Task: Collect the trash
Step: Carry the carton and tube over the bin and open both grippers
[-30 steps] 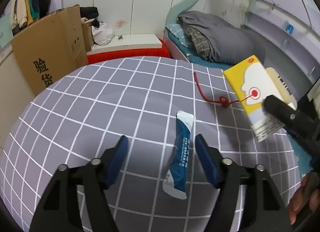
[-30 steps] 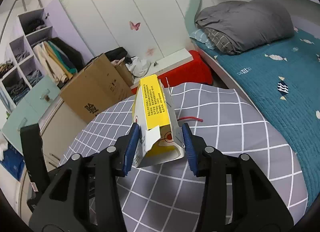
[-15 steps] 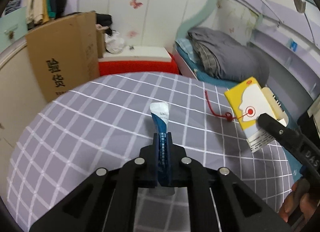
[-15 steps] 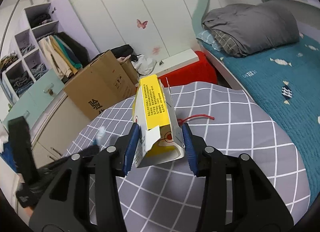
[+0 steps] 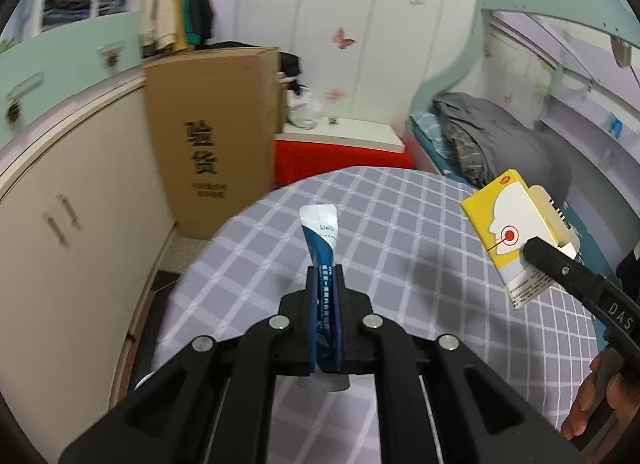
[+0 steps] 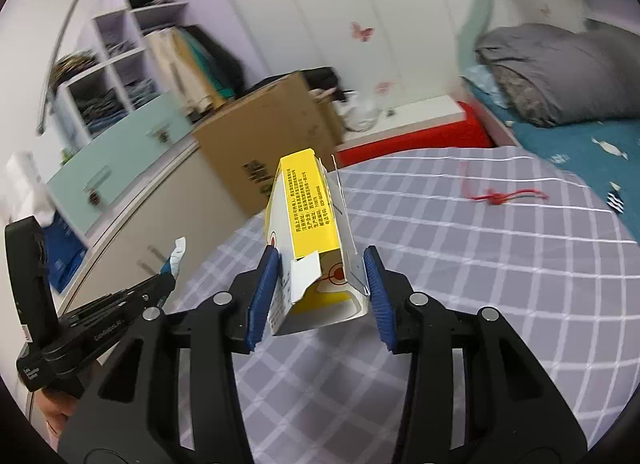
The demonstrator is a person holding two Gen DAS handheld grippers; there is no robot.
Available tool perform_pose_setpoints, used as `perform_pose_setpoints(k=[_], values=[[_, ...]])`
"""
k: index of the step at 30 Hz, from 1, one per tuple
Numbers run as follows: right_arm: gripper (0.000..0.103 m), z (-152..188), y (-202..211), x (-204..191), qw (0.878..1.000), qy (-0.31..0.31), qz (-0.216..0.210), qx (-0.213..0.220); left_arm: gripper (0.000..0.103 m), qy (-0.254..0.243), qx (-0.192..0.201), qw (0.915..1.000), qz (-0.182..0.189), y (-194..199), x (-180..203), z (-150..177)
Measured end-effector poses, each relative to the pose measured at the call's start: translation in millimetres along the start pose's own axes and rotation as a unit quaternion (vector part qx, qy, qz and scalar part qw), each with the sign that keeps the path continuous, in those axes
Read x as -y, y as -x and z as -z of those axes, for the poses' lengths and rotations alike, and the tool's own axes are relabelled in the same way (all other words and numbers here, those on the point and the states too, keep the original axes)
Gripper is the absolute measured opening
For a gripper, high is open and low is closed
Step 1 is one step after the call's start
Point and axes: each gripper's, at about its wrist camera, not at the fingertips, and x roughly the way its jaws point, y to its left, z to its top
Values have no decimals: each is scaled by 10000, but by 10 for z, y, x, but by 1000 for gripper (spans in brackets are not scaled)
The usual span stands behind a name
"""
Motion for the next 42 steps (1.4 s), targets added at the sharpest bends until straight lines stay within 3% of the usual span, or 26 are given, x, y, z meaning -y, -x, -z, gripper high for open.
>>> perform_pose_setpoints(k=[8, 15, 23, 33, 36, 38, 42], values=[[43, 237, -7, -1007, 9968, 364, -664, -245, 6, 140, 219, 9985, -488, 675, -718, 303], [43, 640, -121, -2037, 9858, 868, -1317, -583, 6, 391, 329, 9949, -869, 1169, -1420, 643], [43, 1188, -563, -2915, 9689, 1358, -1701, -1179, 6, 913, 115, 9868, -1332, 1307, -2341, 1098], [43, 1788, -1305, -3348, 9569, 1652, -1594, -1779, 6, 1492, -448, 9731, -1696, 968, -3229, 1614], [49, 1906, -1540, -3348, 9572, 1495, -1570, -1915, 6, 1594, -551, 9700, -1751, 871, -3342, 1697], [69, 1978, -1687, -3333, 9595, 1456, -1353, -1998, 6, 1630, -634, 9677, -1817, 793, -3415, 1738], [69, 2044, -1833, -3326, 9580, 1624, -1113, -2086, 6, 1645, -823, 9656, -1836, 660, -3489, 1806]])
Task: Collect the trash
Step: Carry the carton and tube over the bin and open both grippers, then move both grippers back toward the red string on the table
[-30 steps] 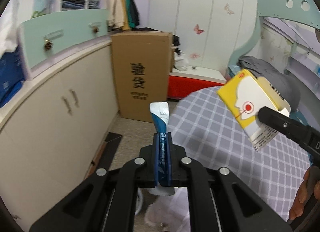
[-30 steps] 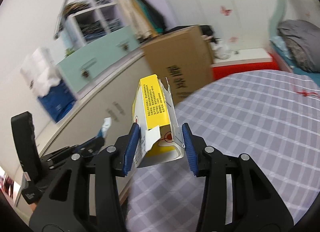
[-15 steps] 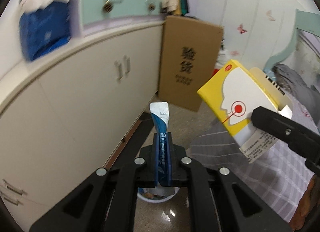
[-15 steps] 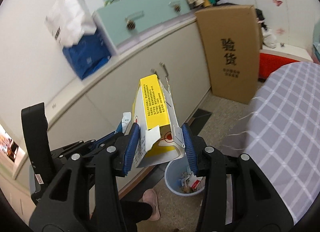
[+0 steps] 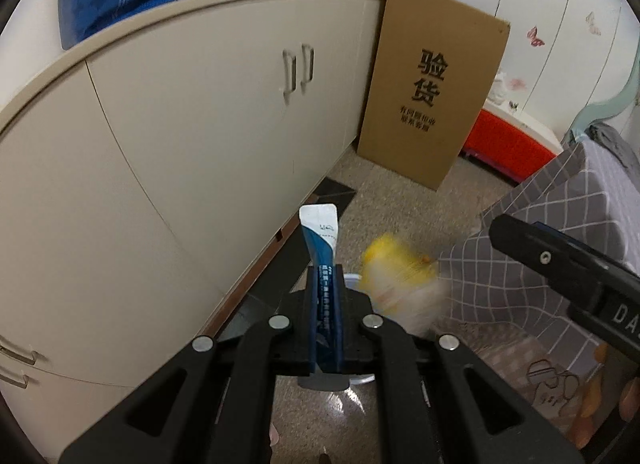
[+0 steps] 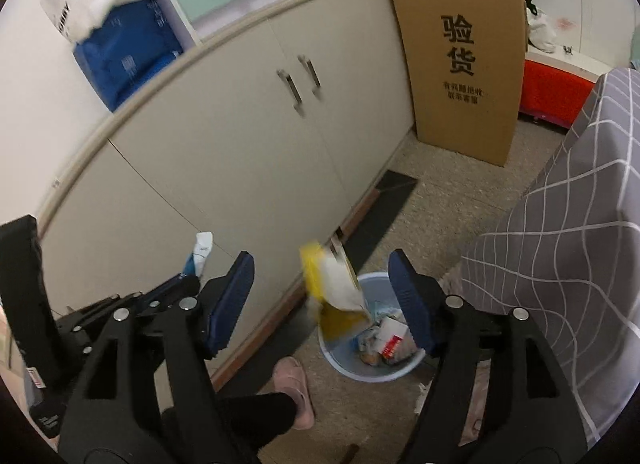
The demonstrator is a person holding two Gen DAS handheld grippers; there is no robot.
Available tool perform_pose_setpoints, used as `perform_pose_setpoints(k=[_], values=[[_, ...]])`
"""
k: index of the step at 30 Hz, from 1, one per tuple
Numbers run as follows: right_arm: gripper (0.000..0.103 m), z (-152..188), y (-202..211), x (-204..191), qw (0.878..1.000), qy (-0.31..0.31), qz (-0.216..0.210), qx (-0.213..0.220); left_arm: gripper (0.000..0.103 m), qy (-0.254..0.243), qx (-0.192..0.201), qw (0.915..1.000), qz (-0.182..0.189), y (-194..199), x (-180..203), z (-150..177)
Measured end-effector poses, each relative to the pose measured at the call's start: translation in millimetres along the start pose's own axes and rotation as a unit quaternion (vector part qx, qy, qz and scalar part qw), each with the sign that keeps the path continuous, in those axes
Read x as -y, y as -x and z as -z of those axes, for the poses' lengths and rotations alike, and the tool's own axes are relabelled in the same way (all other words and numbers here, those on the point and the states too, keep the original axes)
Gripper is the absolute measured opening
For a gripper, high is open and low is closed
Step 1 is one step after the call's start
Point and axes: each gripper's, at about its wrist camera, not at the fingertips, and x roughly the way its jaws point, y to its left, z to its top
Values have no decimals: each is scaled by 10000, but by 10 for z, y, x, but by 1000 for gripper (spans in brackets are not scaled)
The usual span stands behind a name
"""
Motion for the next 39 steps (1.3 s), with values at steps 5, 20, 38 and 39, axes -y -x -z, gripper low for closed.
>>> perform_pose_setpoints(k=[5, 20, 38, 39], values=[[72, -33, 176, -26, 9988, 359, 271, 179, 7, -40, -59, 10000, 40, -68, 41, -8], [76, -55, 656, 120, 9939, 461, 514, 854, 7, -331, 21, 9993, 173, 58, 438, -121], [76, -43, 783, 314, 9931, 159, 500, 1053, 77, -40, 68, 9998, 165, 1, 527, -255], [76, -43, 795, 324, 9931, 139, 493, 1059, 77, -38, 77, 9998, 178, 13, 534, -251]])
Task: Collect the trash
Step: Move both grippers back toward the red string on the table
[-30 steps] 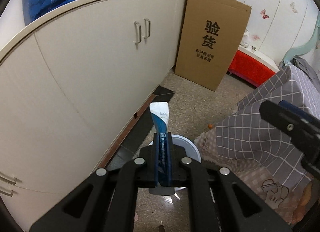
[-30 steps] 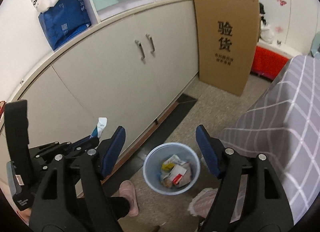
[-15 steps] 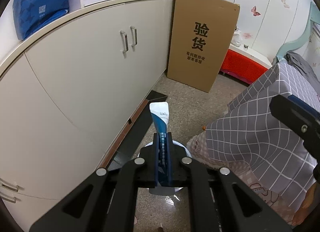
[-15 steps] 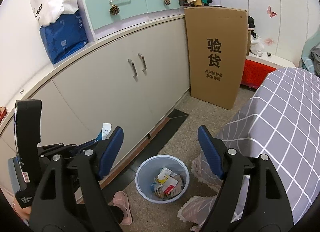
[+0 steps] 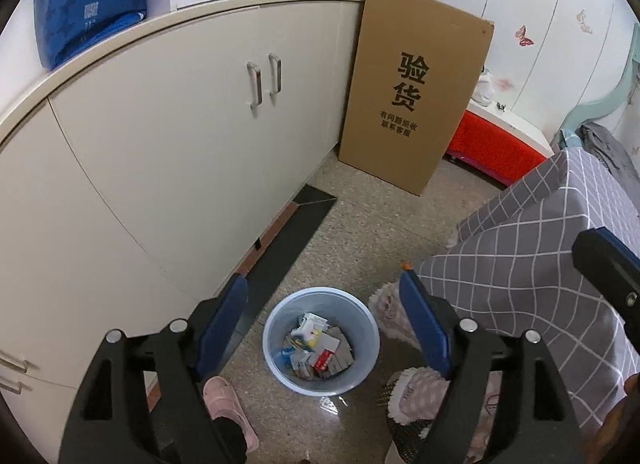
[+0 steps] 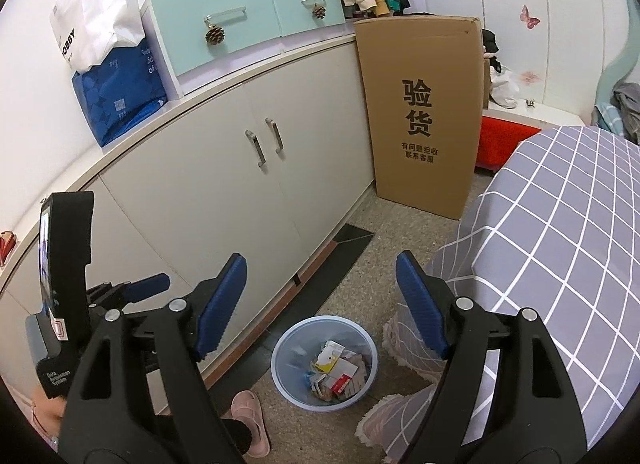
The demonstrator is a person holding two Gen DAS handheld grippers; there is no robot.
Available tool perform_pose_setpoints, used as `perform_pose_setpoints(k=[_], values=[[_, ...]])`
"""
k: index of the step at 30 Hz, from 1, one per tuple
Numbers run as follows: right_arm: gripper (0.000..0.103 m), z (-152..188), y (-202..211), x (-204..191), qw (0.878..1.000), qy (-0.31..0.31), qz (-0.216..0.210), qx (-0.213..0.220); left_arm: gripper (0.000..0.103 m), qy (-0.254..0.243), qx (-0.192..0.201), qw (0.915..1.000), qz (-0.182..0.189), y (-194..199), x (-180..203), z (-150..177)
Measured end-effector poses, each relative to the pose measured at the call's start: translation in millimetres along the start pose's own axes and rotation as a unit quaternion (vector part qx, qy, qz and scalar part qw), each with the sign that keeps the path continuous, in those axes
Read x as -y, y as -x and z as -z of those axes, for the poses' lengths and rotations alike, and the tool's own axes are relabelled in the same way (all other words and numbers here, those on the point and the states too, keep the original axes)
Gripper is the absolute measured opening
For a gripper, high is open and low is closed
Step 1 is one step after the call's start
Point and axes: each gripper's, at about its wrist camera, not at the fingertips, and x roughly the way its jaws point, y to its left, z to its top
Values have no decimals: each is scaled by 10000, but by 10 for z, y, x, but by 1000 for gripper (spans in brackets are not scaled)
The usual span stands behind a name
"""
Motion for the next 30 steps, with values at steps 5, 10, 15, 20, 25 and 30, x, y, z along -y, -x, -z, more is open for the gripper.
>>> perform_pose_setpoints(k=[5, 10, 15, 20, 25, 30], values=[[76, -15, 89, 68, 10000, -33, -4, 55, 77, -132, 158, 9998, -20, 137, 97, 7], [76, -85, 259, 161, 9998, -87, -1, 184, 79, -160, 506, 9986, 14, 410, 252, -47], [76, -189, 521, 394, 9991, -159, 69, 390, 80, -290, 766, 9966, 105, 643, 541, -119], [76, -259, 815, 819, 9976, -169, 349, 577, 82, -542, 952, 9937, 242, 802, 1055, -184], [76, -281, 1132, 1496, 9935, -222, 861, 709, 82, -967, 1011, 9889, 498, 831, 1778, -214], [76, -302, 1417, 2341, 9850, -505, 1482, 729, 83, -1499, 934, 9809, 820, 745, 2634, -234]])
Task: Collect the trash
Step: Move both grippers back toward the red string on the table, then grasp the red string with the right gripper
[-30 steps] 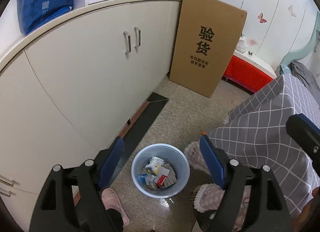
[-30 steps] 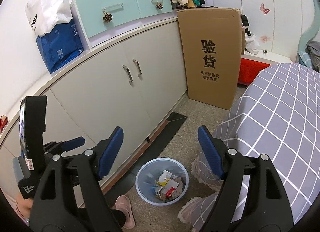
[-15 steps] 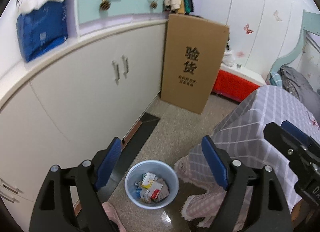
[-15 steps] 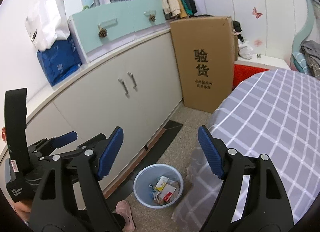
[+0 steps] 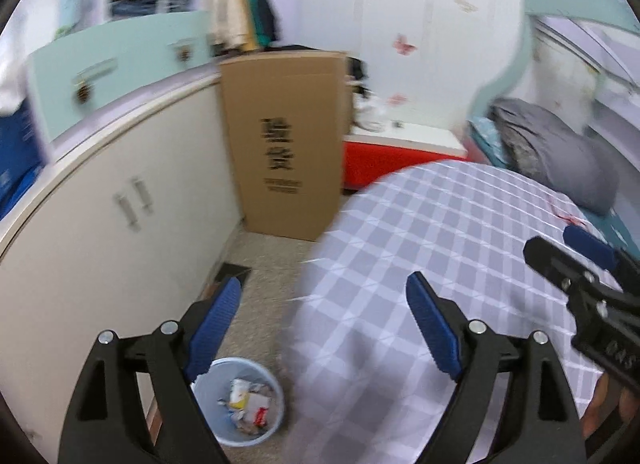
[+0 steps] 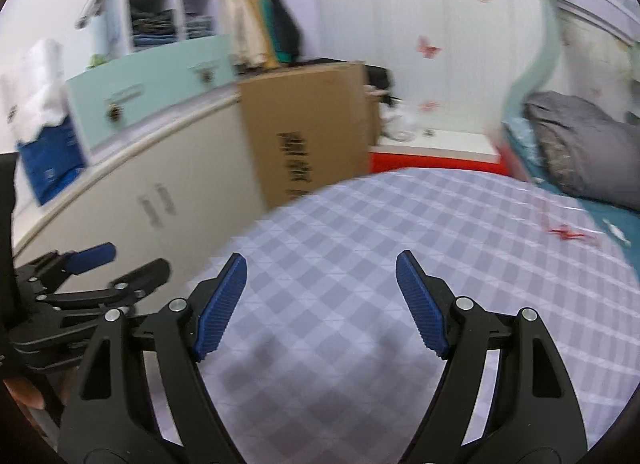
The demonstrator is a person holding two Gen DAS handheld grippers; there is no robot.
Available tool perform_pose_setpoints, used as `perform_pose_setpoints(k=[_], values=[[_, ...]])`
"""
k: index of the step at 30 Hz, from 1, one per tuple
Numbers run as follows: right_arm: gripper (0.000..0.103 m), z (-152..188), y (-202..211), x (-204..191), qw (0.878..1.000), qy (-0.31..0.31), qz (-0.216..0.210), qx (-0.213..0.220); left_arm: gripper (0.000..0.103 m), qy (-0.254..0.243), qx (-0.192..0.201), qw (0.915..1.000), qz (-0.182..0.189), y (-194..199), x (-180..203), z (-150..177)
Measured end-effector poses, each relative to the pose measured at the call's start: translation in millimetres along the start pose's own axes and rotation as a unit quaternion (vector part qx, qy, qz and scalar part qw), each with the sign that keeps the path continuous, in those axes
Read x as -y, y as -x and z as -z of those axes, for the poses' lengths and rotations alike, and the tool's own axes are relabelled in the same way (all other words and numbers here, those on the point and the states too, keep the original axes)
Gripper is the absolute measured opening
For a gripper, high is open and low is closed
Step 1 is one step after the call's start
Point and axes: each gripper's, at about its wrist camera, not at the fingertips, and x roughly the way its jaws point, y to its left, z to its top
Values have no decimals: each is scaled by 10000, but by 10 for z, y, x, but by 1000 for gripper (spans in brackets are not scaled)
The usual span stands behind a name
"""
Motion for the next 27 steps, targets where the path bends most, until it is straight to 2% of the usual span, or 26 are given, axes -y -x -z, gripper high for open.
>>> perform_pose_setpoints(k=[6, 9, 12, 14, 16, 21, 23, 24, 26, 27], values=[[76, -113, -160, 1110, 9947, -366, 928, -231, 83, -323, -163, 9991, 222, -376, 676, -239], [72, -159, -318, 1564, 9891, -511, 1311, -441, 83, -313, -242, 9988, 292, -539, 841, -328], [66, -189, -477, 1910, 9846, -703, 1462, -645, 83, -297, -255, 9987, 340, -633, 905, -369], [65, -197, -555, 2022, 9826, -765, 1531, -718, 83, -283, -289, 9985, 357, -699, 925, -384], [59, -230, -666, 2100, 9814, -804, 1533, -830, 83, -258, -326, 9984, 387, -743, 924, -400], [55, -276, -924, 2141, 9756, -819, 1695, -1133, 83, -197, -367, 9981, 463, -794, 862, -422], [40, -260, -999, 2161, 9725, -868, 1713, -1317, 83, -170, -356, 9979, 508, -772, 797, -421], [37, -266, -993, 2153, 9716, -854, 1780, -1303, 83, -161, -340, 9979, 522, -765, 778, -423], [17, -284, -1004, 2123, 9724, -865, 1700, -1346, 83, -170, -319, 9980, 527, -748, 712, -429], [11, -293, -1014, 2115, 9725, -845, 1693, -1361, 83, -168, -307, 9980, 523, -741, 674, -433]])
